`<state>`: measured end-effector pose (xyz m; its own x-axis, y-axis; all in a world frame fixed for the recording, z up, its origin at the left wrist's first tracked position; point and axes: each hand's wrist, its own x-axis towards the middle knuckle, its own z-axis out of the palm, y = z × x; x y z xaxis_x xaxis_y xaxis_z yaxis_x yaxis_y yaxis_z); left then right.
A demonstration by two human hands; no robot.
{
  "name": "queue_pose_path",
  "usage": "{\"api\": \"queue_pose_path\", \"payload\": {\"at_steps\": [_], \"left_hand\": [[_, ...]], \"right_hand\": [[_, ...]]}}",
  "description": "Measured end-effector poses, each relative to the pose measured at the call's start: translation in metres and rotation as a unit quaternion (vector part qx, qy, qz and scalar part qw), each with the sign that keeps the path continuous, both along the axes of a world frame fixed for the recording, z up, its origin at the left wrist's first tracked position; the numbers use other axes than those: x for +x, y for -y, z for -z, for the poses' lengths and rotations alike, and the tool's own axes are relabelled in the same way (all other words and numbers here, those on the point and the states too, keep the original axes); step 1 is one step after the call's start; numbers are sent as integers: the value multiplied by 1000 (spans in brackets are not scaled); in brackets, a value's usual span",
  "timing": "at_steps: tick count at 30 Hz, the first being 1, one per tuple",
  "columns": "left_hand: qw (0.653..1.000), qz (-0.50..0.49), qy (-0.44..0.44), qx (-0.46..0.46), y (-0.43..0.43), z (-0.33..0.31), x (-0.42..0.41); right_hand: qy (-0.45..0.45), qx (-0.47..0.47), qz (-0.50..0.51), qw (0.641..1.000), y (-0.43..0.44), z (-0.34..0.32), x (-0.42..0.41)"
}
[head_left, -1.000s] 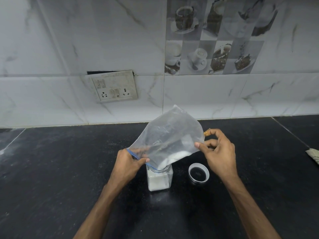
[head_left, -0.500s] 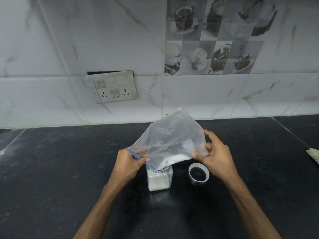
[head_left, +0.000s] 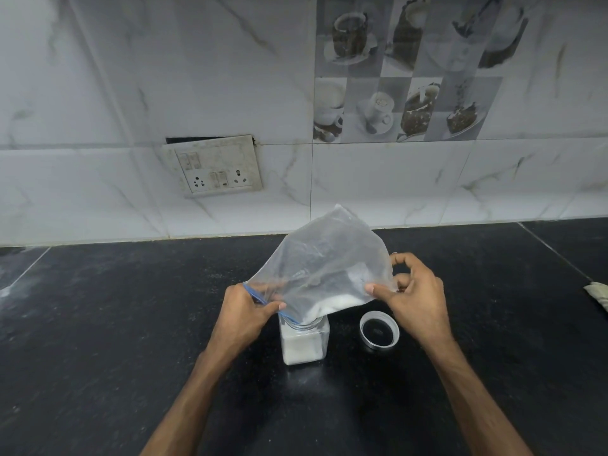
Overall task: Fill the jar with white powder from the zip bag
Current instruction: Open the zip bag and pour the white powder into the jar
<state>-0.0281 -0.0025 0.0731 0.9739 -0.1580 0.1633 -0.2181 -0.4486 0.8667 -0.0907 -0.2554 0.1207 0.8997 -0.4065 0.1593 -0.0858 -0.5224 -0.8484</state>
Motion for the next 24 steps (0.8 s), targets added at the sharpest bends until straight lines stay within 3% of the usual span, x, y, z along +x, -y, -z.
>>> {"api": "queue_pose_path", "payload": {"at_steps": [24], "left_hand": [[1000, 1, 3, 13, -2, 2, 2]], "right_hand": [[31, -13, -5, 999, -2, 4, -2]]}}
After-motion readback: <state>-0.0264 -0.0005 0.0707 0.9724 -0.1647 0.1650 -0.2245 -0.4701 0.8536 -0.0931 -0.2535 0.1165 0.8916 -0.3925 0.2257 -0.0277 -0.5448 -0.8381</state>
